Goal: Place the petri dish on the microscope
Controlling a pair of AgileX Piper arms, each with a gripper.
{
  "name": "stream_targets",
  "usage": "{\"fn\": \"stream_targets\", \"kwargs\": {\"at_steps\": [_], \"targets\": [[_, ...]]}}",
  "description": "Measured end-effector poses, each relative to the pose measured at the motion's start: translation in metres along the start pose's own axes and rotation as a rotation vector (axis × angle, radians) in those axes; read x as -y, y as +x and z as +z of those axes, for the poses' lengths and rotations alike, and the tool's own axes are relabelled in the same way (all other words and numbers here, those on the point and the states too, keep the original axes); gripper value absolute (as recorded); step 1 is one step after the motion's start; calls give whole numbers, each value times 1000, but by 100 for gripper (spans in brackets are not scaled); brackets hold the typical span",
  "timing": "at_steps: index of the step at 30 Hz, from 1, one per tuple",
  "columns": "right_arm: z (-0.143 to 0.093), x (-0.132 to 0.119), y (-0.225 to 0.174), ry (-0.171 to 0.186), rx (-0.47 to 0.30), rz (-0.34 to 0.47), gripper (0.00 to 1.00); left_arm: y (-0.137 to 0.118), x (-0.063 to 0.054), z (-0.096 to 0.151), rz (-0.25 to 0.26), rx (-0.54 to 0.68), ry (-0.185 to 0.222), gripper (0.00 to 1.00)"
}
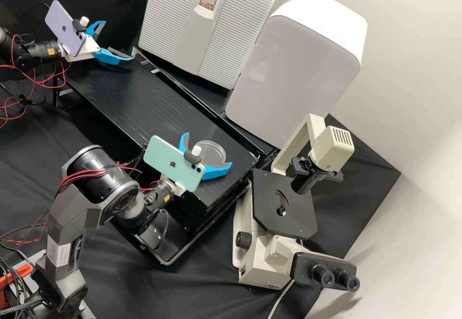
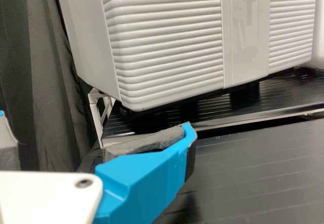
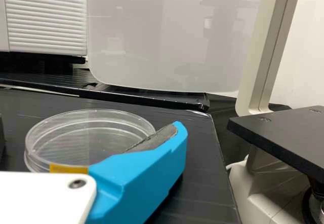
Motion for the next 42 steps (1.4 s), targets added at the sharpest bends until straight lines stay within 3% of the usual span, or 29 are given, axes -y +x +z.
{"fn": "stream_targets", "kwargs": {"at_steps": [30, 42], "targets": [[3, -6, 1, 0, 4, 11, 0, 0, 0, 0, 0, 0, 0, 100], [18, -53, -15, 117, 31, 152, 0, 0, 0, 0, 0, 0, 0, 100]]}}
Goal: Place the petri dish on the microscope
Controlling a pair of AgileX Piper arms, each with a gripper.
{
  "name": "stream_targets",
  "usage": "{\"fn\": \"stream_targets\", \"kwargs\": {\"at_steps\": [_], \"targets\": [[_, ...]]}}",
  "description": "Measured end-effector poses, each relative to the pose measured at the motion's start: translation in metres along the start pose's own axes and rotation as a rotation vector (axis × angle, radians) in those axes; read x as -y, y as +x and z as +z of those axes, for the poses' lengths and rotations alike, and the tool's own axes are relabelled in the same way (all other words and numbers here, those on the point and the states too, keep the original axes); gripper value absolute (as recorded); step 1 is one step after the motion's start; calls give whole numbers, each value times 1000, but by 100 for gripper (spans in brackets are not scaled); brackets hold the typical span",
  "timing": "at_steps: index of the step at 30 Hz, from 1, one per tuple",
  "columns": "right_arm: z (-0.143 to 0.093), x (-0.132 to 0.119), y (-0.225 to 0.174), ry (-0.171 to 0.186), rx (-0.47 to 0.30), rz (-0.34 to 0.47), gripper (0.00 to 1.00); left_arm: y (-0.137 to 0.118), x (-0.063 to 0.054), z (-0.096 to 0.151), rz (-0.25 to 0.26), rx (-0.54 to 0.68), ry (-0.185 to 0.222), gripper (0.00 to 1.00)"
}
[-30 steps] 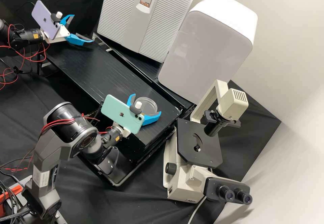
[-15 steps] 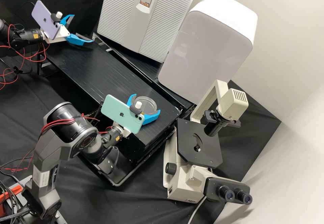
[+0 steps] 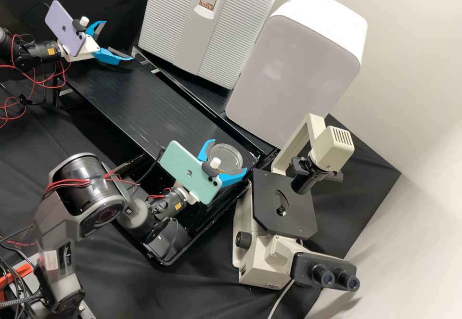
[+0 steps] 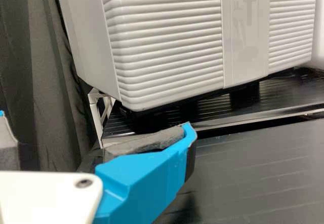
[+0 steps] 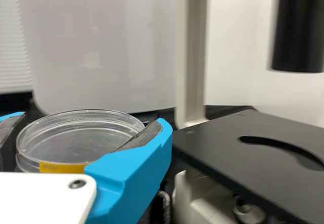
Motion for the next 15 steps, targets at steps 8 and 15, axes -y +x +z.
{"fn": "stream_targets", "kwargs": {"at_steps": [8, 15], "targets": [[15, -12, 11, -13, 42, 49, 0, 0, 0, 0, 0, 0, 0, 100], [42, -22, 35, -65, 165, 136, 0, 0, 0, 0, 0, 0, 0, 100]]}}
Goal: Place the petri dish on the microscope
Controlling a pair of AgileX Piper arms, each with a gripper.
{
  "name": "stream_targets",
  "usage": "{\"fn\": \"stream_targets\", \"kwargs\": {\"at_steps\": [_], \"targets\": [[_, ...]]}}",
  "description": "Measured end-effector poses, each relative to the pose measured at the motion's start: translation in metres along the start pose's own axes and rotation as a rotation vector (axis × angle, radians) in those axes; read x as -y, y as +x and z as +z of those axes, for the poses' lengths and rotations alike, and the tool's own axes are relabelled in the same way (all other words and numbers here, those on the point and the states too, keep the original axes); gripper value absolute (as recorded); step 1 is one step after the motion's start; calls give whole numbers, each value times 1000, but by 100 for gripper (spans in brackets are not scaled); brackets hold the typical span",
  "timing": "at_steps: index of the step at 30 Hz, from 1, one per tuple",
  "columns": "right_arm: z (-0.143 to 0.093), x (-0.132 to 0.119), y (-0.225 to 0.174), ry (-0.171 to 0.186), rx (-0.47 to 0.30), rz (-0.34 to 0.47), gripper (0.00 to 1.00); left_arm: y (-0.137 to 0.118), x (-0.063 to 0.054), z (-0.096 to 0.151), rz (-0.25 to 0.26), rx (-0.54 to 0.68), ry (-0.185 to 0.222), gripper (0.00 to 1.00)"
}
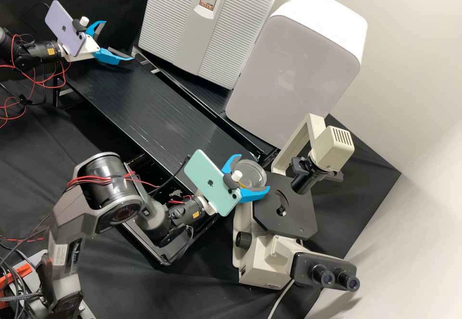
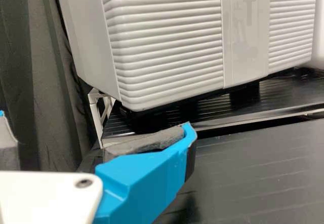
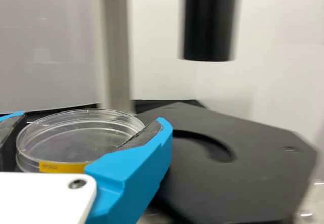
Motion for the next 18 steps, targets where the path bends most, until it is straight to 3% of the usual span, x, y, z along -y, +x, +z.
{"fn": "stream_targets", "kwargs": {"at_steps": [15, 18], "targets": [[27, -13, 24, -84, 167, 99, 0, 0, 0, 0, 0, 0, 0, 100], [29, -12, 26, -84, 173, 99, 0, 0, 0, 0, 0, 0, 0, 100]]}}
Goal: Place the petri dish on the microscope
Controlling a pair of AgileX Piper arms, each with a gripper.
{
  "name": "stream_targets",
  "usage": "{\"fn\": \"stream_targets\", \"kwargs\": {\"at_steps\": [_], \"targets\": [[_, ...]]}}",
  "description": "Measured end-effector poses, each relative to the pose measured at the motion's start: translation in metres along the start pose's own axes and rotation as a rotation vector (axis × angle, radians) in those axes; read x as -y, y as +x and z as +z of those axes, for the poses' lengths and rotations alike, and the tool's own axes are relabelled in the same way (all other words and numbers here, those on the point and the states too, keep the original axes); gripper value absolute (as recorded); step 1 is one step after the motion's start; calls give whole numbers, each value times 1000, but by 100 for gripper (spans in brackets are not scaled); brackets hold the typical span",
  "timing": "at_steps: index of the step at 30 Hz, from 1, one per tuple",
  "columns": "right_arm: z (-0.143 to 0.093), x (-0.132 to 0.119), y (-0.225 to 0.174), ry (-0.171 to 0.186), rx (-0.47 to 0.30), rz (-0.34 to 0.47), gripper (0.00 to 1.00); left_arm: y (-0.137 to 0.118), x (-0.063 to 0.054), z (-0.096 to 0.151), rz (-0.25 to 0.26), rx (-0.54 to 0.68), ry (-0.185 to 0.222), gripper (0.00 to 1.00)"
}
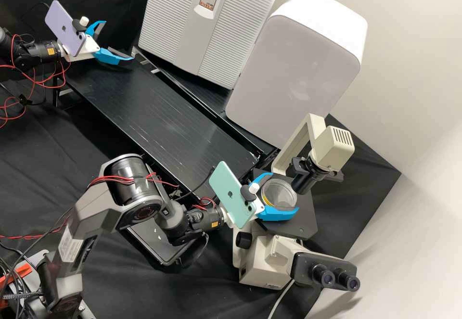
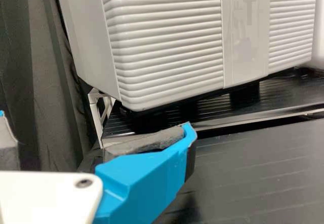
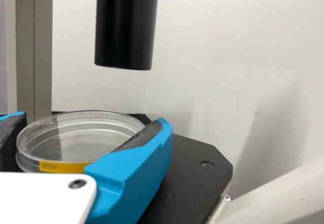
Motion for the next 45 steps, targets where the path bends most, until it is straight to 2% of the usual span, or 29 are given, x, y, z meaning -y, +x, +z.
{"fn": "stream_targets", "kwargs": {"at_steps": [3, 7, 8, 22, 33, 39, 45], "targets": [[3, -3, 1, 4, 40, 29, 0, 0, 0, 0, 0, 0, 0, 100], [4, -4, 1, 9, 50, 34, 0, 0, 0, 0, 0, 0, 0, 100], [4, -4, 1, 9, 50, 34, 100, 0, 0, 0, 0, 0, 0, 100], [4, -4, 1, 10, 52, 31, 100, 0, 0, 0, 0, 0, 0, 100], [2, -7, -19, 6, 52, 17, 100, 0, 0, 0, 0, 0, 0, 100], [-3, -11, -35, 44, 31, 5, 100, 0, 0, 0, 0, 0, 0, 100], [-10, -17, -53, 51, -28, -19, 100, 0, 0, 0, 0, 0, 0, 100]]}}
